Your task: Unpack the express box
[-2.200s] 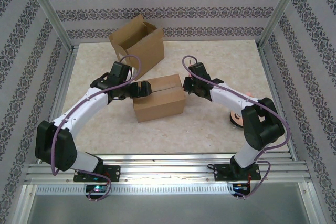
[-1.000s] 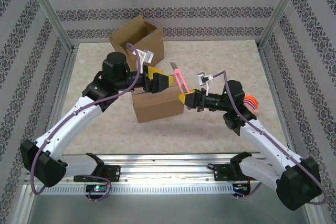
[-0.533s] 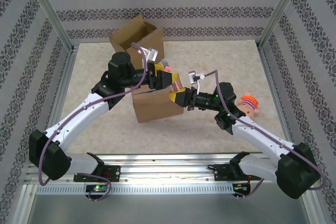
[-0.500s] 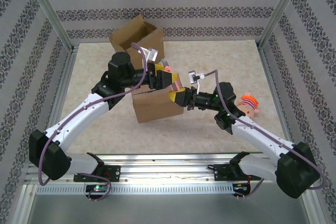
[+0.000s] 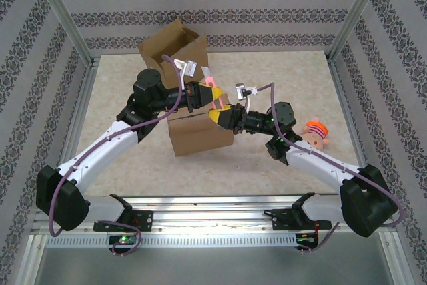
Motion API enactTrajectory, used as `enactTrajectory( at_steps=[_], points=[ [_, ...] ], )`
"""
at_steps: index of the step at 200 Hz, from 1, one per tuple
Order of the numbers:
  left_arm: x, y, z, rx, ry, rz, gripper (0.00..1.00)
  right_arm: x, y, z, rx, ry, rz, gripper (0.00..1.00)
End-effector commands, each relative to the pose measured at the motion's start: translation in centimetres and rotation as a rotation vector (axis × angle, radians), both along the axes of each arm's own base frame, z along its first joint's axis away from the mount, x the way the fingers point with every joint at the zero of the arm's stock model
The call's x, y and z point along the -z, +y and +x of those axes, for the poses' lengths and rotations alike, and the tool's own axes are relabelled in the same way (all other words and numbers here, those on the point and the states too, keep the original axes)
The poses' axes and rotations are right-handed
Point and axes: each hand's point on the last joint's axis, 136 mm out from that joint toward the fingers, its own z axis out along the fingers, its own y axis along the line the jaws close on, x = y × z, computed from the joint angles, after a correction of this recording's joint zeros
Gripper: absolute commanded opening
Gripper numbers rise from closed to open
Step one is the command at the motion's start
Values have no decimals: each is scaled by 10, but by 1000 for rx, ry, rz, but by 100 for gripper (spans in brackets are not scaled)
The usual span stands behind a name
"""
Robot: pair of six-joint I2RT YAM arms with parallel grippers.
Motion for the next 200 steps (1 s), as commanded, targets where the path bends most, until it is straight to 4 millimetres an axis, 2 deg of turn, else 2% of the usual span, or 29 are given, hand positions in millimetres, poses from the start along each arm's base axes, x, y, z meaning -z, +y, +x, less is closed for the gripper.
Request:
enactTrajectory(
  at_steps=[1,25,48,84,119,158,200],
  points=[
    [0,-4,-9,28,-51,-3,0,-15,-3,1,22,2,27,10],
    [2,-4,-10,35,-40,1,0,-16,-17,5,62,8,25,45],
    [4,-4,-11,38,-31,0,0,-20,-30,7,101,2,34,55],
    [6,-5,-8,34,-22,-2,0,-22,-28,6,84,-4,38,51],
    [2,-7,-5,31,-23,-18,0,-14,-17,6,61,11,34,50],
    [-1,-8,-1,27,-22,-39,0,-12,-11,7,61,15,50,39],
    [-2,-8,2,18,-20,-51,0,-6,-6,4,60,28,59,35]
  ],
)
